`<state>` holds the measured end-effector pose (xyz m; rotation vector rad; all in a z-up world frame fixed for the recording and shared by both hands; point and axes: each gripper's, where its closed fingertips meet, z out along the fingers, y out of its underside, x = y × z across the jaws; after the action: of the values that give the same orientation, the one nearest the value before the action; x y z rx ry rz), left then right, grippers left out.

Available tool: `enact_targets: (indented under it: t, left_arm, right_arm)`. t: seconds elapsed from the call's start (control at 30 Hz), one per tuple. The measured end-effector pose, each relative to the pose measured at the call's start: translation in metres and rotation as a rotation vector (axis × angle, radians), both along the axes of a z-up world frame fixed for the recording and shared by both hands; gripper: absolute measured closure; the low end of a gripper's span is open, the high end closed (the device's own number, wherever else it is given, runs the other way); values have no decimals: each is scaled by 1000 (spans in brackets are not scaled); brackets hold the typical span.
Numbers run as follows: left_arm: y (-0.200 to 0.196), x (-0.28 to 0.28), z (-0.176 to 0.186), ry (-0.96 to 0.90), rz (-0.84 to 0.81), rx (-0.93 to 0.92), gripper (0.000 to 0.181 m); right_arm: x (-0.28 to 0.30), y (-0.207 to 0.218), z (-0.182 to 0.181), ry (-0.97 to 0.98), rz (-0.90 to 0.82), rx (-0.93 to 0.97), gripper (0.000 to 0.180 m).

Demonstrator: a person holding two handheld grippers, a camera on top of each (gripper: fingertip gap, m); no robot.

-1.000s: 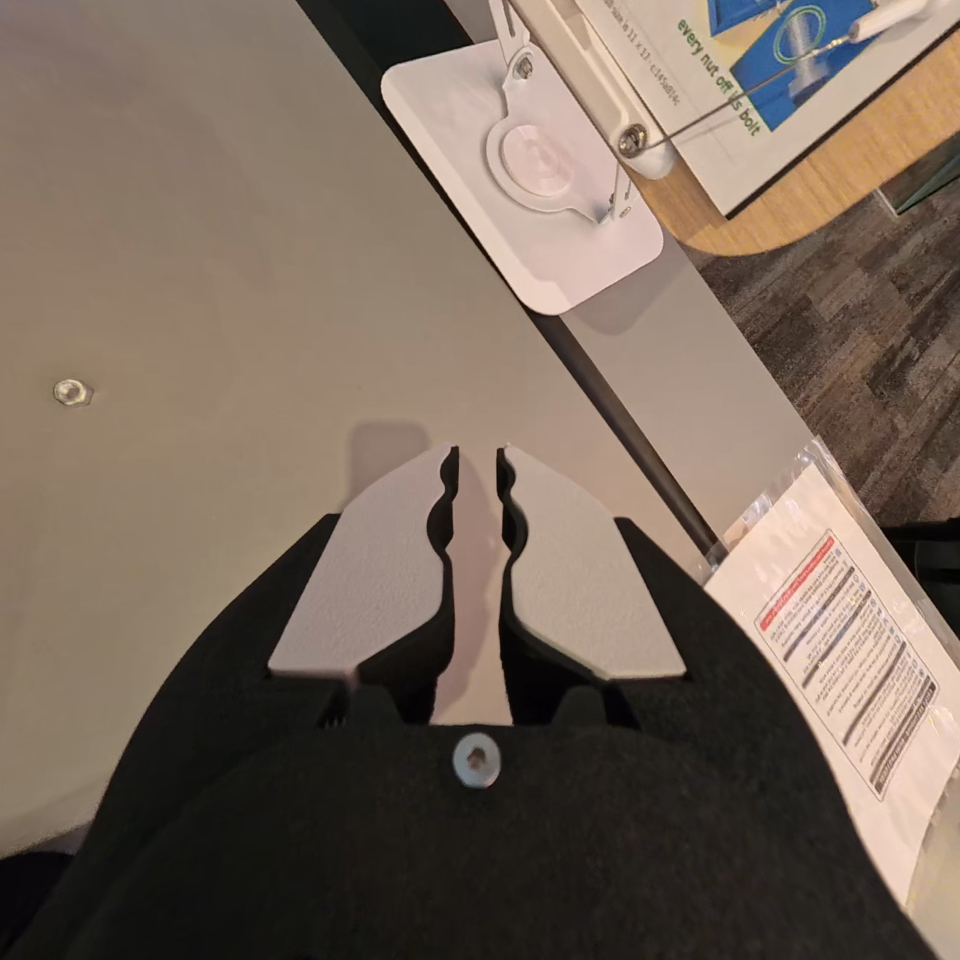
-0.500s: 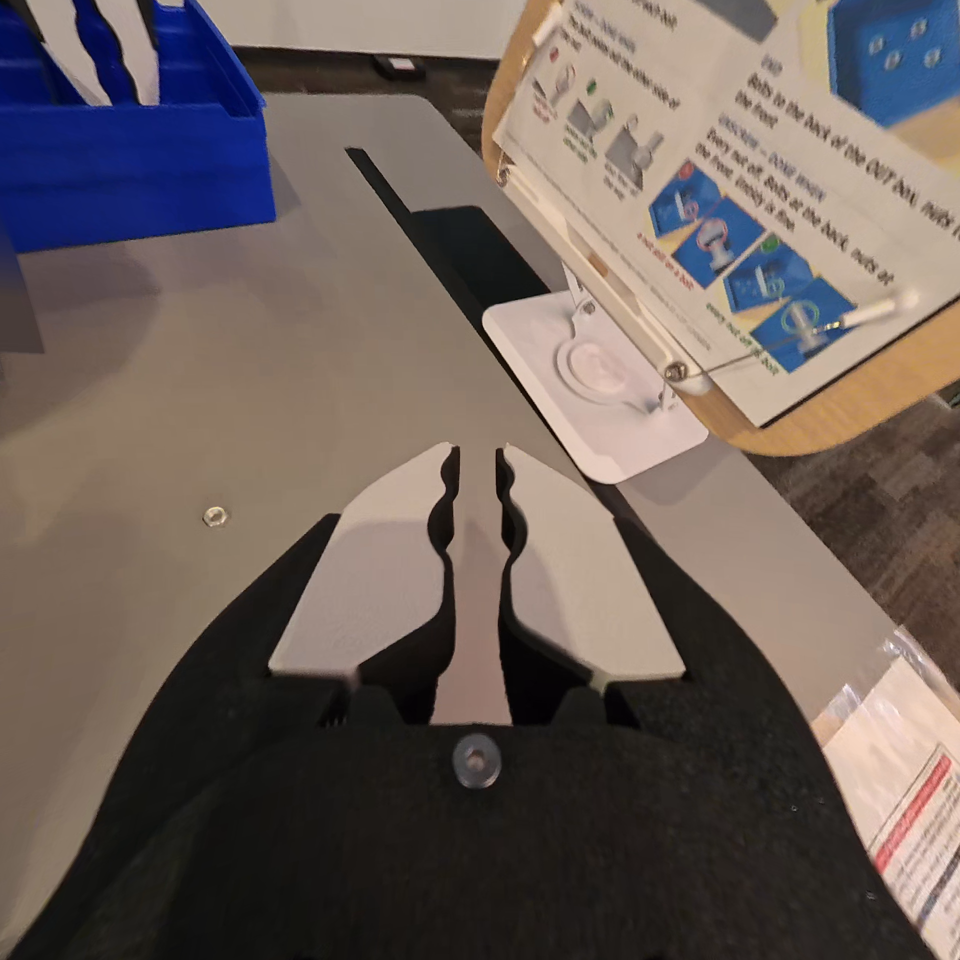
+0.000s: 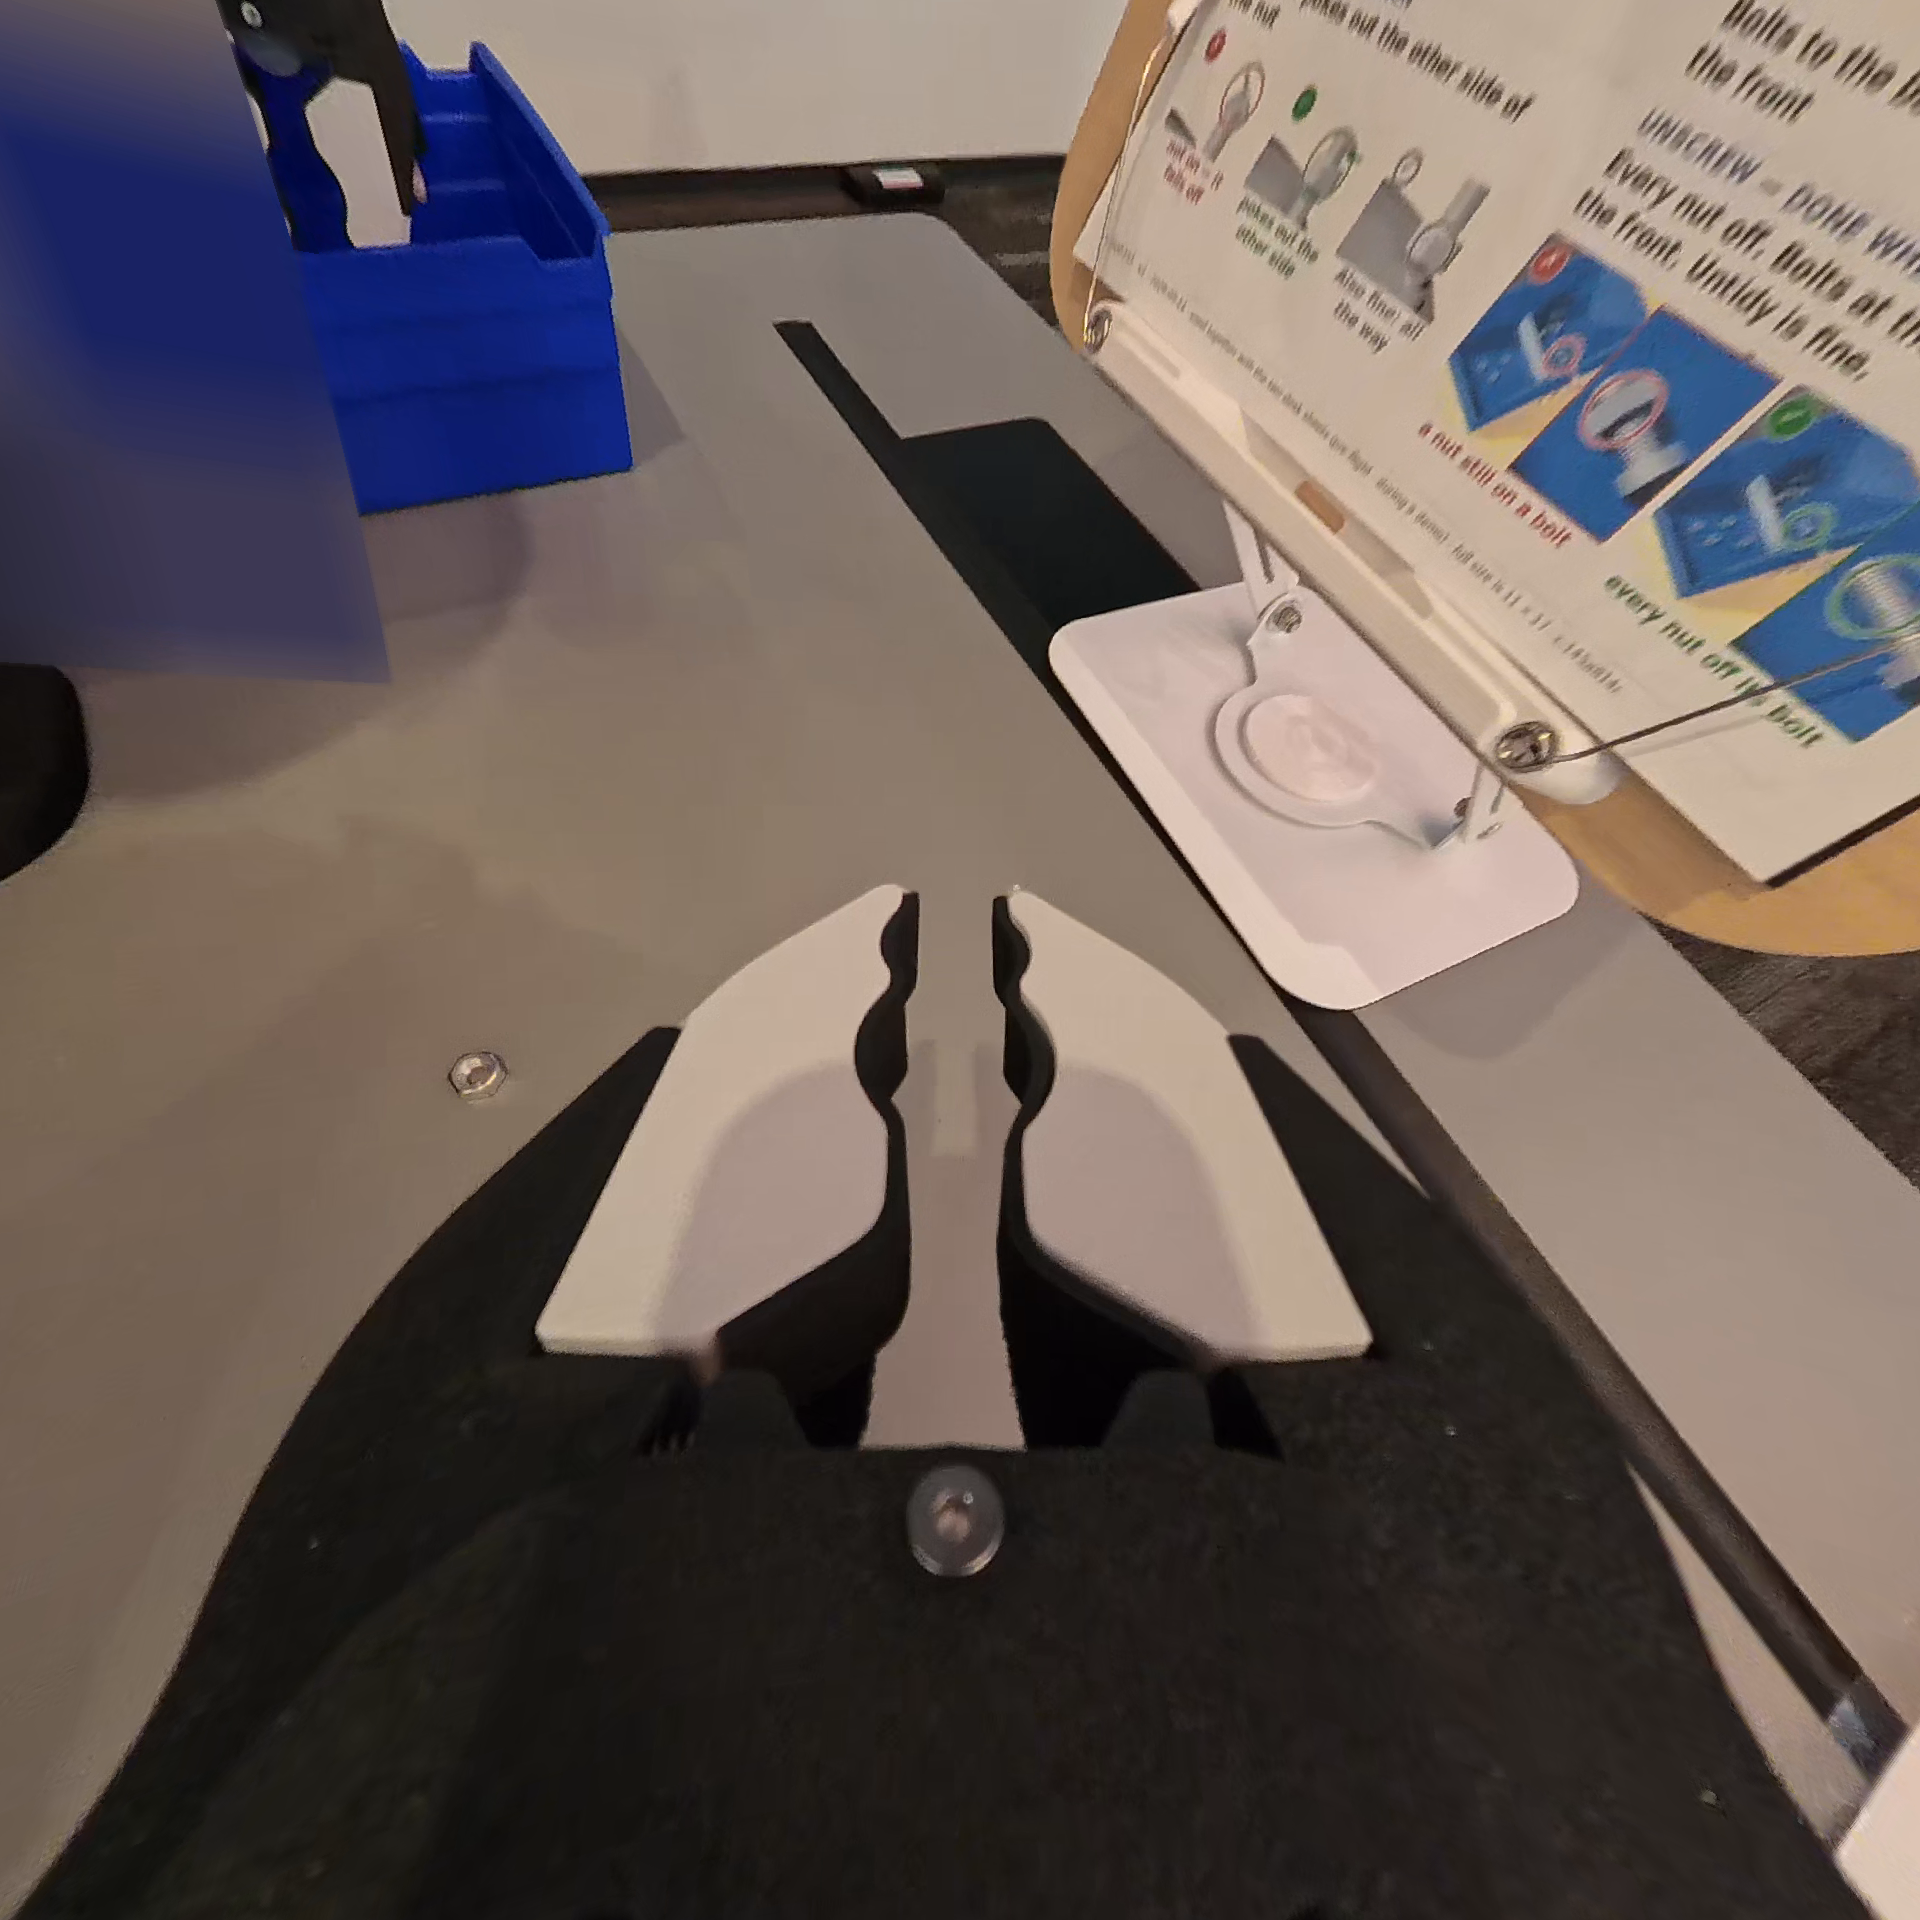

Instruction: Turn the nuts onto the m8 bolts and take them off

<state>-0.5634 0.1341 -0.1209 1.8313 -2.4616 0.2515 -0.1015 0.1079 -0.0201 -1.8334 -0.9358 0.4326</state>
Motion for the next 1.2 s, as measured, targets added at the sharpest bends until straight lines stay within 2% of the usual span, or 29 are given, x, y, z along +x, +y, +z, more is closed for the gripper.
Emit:
enact_targets:
  t: [0.1,0.17,0.37,0.47,0.53,0.8,1.2]
  left_arm:
    - [-5,-4,-4,67,67,-69,157]
    - [-10,-7,-10,115,135,-124,160]
    - [-13,-9,-26,208,286,-166,157]
    - [-8,-6,-29,208,333,-122,164]
    - [-1,-7,-30,207,321,-50,165]
    - [1,-22,-31,261,287,41,161]
    - [3,-21,-31,241,310,45,166]
  right_arm:
    - [-2,2,-9,-17,2,-24,167]
    - [-4,2,-10,-26,9,-29,167]
    - [-2,-2,0,-20,10,-4,167]
    - [1,-4,4,-17,8,3,167]
    - [2,-6,6,-19,6,6,167]
    - [-2,-12,13,-39,31,24,167]
    - [-2,-11,7,-69,33,7,168]
